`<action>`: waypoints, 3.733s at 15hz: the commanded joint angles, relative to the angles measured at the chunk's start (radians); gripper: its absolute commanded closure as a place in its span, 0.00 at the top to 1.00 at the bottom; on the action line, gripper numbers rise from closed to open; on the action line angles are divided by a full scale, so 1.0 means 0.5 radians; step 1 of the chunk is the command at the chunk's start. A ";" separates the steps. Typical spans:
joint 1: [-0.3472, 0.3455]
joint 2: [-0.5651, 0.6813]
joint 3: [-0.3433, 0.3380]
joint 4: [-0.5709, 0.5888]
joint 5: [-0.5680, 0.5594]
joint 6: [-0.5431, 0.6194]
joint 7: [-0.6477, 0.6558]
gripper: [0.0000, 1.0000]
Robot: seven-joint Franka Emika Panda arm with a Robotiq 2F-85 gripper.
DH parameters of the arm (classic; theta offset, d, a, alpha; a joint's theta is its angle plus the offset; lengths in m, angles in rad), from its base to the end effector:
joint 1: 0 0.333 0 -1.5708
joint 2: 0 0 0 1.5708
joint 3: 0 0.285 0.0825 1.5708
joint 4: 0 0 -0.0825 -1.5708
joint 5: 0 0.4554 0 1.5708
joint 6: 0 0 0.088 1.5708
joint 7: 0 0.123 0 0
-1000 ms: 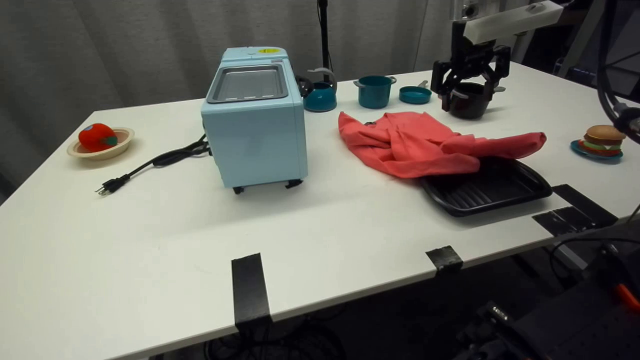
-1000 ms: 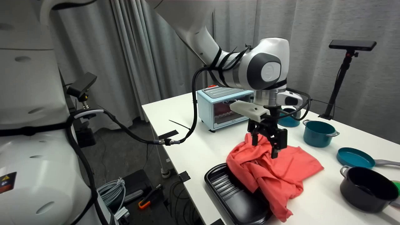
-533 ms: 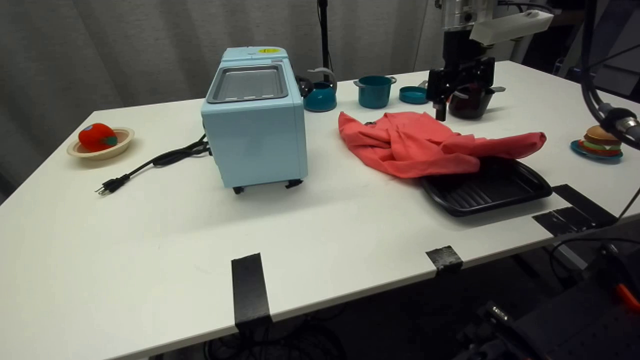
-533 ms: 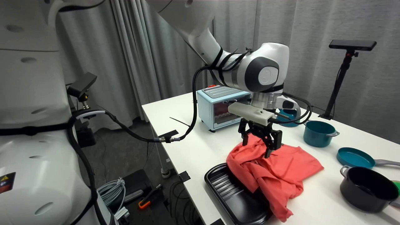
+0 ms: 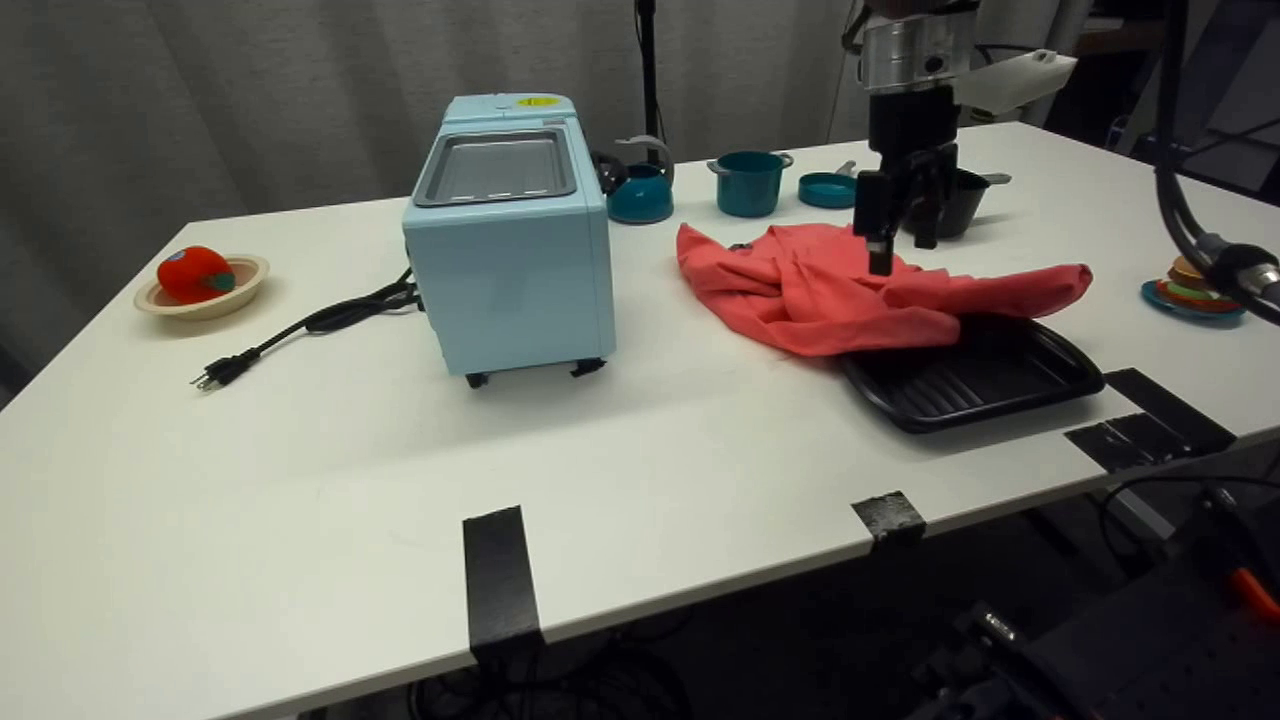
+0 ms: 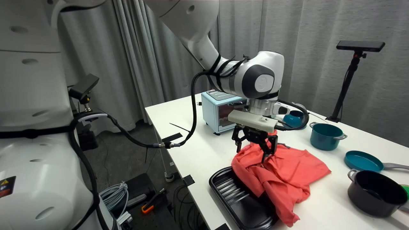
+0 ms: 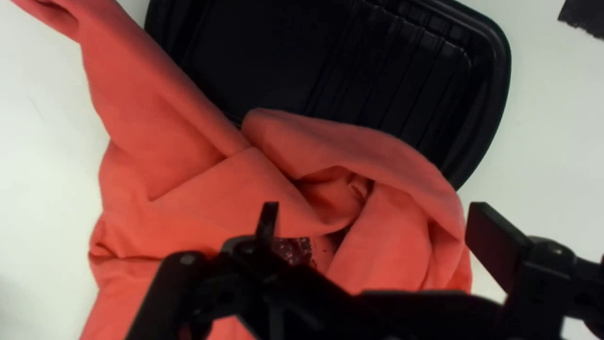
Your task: Unfold the peach cloth on the table.
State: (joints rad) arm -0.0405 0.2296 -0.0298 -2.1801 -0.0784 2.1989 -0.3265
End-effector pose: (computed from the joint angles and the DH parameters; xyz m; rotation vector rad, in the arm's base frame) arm 0.5696 -0.0445 0.1696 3.0636 0.4772 -0.3416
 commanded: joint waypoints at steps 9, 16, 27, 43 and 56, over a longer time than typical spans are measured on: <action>-0.054 0.270 0.091 0.080 -0.229 -0.056 -0.996 1.00; -0.082 0.387 0.088 0.157 -0.290 -0.105 -1.194 0.51; -0.091 0.340 0.117 0.209 -0.193 -0.361 -1.224 0.01; 0.056 -0.059 0.267 0.162 0.668 -0.573 -0.663 0.01; 0.050 -0.164 0.132 0.157 0.302 -0.318 -0.152 1.00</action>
State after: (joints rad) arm -0.0064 0.1981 0.0678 -2.0917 0.1485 2.0182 -0.4694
